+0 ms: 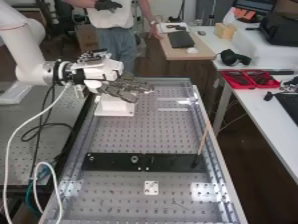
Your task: Grab the larger nut and place it in the white container
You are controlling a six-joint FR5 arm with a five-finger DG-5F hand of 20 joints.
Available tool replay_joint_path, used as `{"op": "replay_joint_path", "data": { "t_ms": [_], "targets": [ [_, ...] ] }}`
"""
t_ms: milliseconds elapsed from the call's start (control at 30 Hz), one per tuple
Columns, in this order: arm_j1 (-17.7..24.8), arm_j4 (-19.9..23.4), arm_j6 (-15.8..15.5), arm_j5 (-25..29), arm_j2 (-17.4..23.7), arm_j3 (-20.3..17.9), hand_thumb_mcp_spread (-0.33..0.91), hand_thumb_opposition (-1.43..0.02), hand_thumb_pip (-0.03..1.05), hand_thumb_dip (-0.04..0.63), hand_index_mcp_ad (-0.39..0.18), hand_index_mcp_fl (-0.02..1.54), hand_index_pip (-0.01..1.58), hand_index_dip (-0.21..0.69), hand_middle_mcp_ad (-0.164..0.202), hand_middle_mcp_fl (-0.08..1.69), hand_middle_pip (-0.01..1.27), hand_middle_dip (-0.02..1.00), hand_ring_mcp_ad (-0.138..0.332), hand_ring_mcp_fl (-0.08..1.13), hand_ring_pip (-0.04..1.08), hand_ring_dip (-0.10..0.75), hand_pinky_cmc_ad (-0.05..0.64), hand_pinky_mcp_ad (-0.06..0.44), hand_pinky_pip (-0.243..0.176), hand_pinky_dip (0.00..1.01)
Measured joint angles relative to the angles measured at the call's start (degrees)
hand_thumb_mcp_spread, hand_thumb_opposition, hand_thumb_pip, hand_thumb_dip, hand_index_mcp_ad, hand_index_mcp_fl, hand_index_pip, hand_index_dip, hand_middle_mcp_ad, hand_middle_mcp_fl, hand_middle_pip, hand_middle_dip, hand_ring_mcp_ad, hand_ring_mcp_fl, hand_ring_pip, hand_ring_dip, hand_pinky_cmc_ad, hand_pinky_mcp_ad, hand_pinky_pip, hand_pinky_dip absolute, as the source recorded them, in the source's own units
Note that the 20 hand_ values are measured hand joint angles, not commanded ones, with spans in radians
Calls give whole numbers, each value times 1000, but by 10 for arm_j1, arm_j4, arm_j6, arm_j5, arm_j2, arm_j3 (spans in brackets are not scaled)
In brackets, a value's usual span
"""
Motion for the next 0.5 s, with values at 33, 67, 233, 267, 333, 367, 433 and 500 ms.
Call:
{"op": "replay_joint_path", "data": {
  "t_ms": [33,67,233,267,333,367,433,500],
  "targets": [
    [0,-4,2,-9,1,1,298,-810,681,265,2,436,1543,175,59,204,119,251,164,0,103,89,312,264,-26,346],
    [0,-13,8,-31,5,3,298,-810,681,265,2,433,1543,175,54,204,119,251,164,0,103,87,312,264,-26,339],
    [-3,-33,27,-103,18,5,298,-810,681,265,2,433,1545,176,56,204,119,251,161,0,103,87,312,265,-10,332],
    [-4,-35,31,-118,21,4,298,-810,681,265,2,436,1545,176,59,204,119,251,161,0,103,89,312,265,-12,332],
    [-5,-38,39,-139,26,1,298,-810,681,265,2,436,1543,175,56,204,119,251,161,0,101,87,312,265,-10,332],
    [-6,-39,44,-150,29,-2,298,-810,681,265,2,436,1545,175,59,204,119,251,161,0,108,94,312,265,-12,332],
    [-6,-39,54,-167,34,-9,298,-810,681,265,2,436,1543,175,59,204,119,251,161,0,110,98,312,265,-12,332],
    [-5,-39,63,-190,39,-18,298,-810,681,265,2,436,1543,175,59,204,119,251,161,0,110,98,312,265,-10,332]
  ]
}}
